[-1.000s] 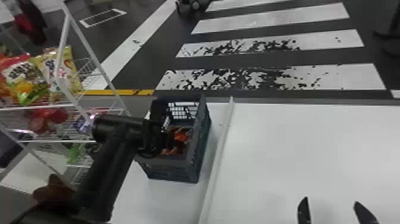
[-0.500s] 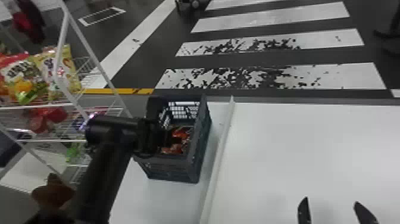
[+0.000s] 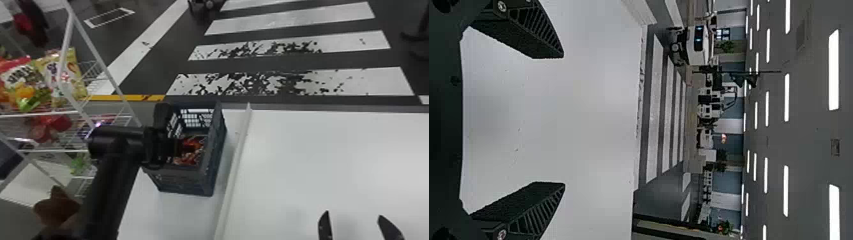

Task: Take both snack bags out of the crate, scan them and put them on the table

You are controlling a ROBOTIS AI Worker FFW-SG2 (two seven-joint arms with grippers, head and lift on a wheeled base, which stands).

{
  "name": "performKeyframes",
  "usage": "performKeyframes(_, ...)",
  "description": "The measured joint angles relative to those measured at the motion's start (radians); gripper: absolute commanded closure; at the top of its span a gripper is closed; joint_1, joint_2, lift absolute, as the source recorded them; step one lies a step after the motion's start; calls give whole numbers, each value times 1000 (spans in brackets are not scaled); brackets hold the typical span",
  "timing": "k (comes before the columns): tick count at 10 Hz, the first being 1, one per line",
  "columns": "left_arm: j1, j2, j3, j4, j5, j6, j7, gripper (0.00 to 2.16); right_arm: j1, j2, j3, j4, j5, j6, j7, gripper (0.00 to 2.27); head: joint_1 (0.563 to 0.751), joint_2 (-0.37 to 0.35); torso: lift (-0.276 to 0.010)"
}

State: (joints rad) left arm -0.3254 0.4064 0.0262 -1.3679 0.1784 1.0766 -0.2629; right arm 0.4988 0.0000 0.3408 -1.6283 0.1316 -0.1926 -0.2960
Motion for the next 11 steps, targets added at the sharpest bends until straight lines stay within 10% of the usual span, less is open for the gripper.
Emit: performKeyframes(11, -48, -21, -83, 134, -10, -87, -19, 144, -2, 0, 0, 8, -3, 11, 8, 76, 695, 336, -92)
